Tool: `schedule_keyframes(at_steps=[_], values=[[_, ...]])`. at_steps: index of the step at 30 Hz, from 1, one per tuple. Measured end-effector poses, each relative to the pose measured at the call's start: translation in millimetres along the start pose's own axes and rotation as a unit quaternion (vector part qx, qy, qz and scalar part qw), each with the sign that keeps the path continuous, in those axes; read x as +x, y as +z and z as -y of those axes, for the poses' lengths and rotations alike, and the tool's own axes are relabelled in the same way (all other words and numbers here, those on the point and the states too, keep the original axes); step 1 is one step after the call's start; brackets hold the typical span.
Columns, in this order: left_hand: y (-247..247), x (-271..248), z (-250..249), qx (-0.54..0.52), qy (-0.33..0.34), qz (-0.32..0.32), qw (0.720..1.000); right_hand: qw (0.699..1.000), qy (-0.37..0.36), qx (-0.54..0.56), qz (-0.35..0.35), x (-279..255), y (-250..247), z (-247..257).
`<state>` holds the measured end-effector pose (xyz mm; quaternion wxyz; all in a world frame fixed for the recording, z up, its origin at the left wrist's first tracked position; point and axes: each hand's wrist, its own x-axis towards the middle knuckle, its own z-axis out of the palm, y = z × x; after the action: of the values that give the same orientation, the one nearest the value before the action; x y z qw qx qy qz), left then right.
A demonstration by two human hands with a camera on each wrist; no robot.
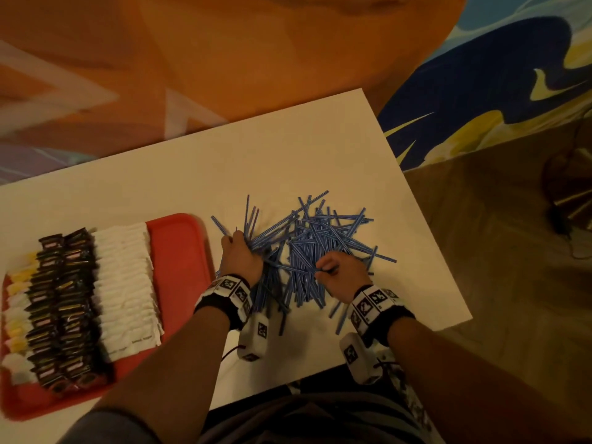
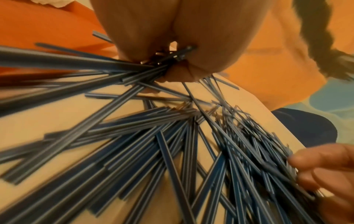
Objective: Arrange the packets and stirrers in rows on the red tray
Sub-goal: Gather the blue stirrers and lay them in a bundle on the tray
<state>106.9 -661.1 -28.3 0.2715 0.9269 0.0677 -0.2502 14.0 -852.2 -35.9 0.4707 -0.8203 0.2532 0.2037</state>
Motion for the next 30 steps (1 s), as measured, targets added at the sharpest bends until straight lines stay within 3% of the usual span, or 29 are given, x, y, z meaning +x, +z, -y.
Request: schedule_keyframes(at_steps=[7,11,17,22,25,30], values=[[-9.9,-4.8,0.5,-0.070,-0.004,-0.023,0.997,0.999,-0.009,-0.024,0.029,2.5,0.6,4.5],[-13.4,-11.7,2.1,-0.067,0.025,-0.043,0.997,0.999,-0.032,-0.030,0.023,3.9,2.0,12.7],[-19.7,-21.0,-0.5,-0.081,0.026,-0.057,0.995,0.989,-0.139,-0.031,-0.050,7.4,6.0,45.1],[-24.6,-20.1,-6.7,-0.112,0.027,-0.047,0.992,0.975,-0.205,-0.075,-0.027,11.1,6.9,71.6],[-24.0,-18.9,-7.5,-0.145,0.023,-0.025,0.989,0.984,-0.170,-0.050,0.010,15.0,13.2,77.7],[-20.4,-15.2,-7.7,-0.164,0.023,-0.007,0.986,0.992,-0.020,0.102,0.065,23.3,27.7,79.3]])
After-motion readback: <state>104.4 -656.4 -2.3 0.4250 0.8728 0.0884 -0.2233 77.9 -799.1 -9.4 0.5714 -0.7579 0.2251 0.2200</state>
